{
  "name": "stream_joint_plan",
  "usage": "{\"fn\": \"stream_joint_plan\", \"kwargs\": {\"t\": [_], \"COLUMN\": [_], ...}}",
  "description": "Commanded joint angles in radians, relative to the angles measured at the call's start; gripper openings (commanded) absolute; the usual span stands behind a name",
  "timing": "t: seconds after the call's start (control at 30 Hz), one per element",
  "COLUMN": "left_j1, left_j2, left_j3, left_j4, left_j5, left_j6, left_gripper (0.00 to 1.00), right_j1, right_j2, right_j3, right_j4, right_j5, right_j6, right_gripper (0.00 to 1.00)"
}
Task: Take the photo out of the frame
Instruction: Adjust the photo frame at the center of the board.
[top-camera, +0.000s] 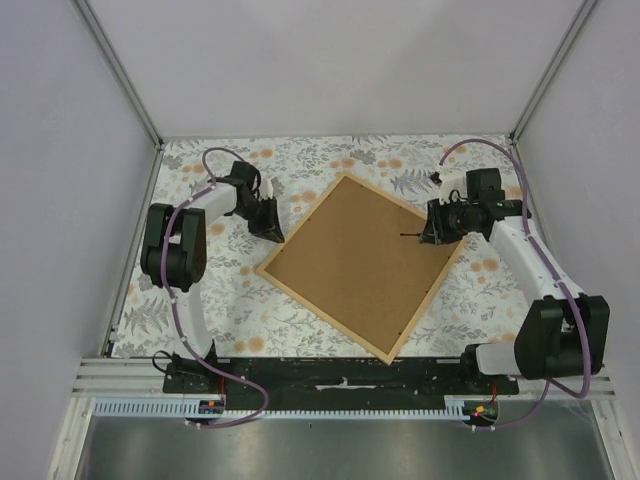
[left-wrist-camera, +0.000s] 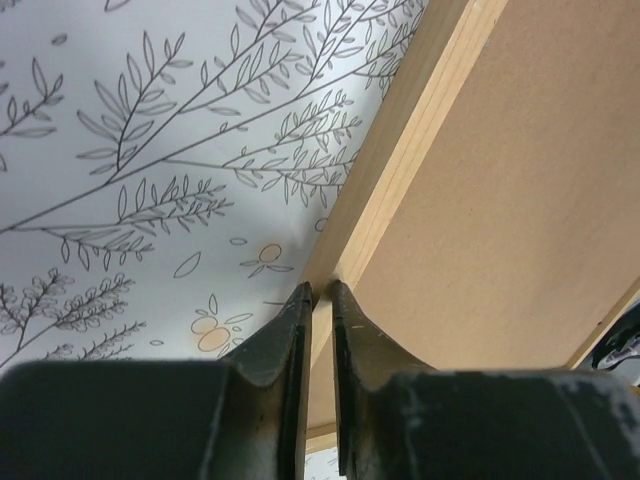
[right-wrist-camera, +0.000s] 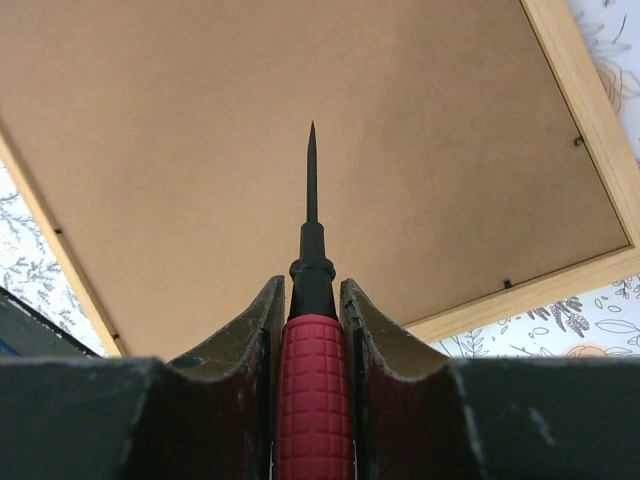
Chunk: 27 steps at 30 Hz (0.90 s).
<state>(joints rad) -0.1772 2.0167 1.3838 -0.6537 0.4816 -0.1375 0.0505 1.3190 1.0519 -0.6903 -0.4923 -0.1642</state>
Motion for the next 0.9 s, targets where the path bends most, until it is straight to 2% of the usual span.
{"fn": "stream_joint_plan", "kwargs": {"t": [0.0, 0.2, 0.47, 0.87], "left_j1": [-0.001, -0.021, -0.045, -0.163], "left_j2": [-0.079, -0.177, -0.199, -0.161], "left_j3": [-0.087, -0.17, -0.21, -0.209], "left_j4": [0.026, 0.077, 0.074, 0.057], "left_j5": [-0.029, -0.035, -0.006, 0.018], "left_j6": [-0.057, -0.088, -0.042, 0.032], "left_gripper": [0.05, 0.11, 0.16, 0.16], "right_j1": [0.003, 0.034, 0.109, 0.199], "right_j2": [0.094, 0.327, 0.614, 0.841], "right_j3": [0.097, 0.275, 0.577, 0.89], "right_j4": [0.008, 0.008, -0.029, -0.029], "right_j5": [0.047, 0.084, 0.259, 0.567], "right_j6": [0.032, 0.064, 0.086, 0.026], "right_gripper": [0.0, 0.0, 0.0, 0.0]}}
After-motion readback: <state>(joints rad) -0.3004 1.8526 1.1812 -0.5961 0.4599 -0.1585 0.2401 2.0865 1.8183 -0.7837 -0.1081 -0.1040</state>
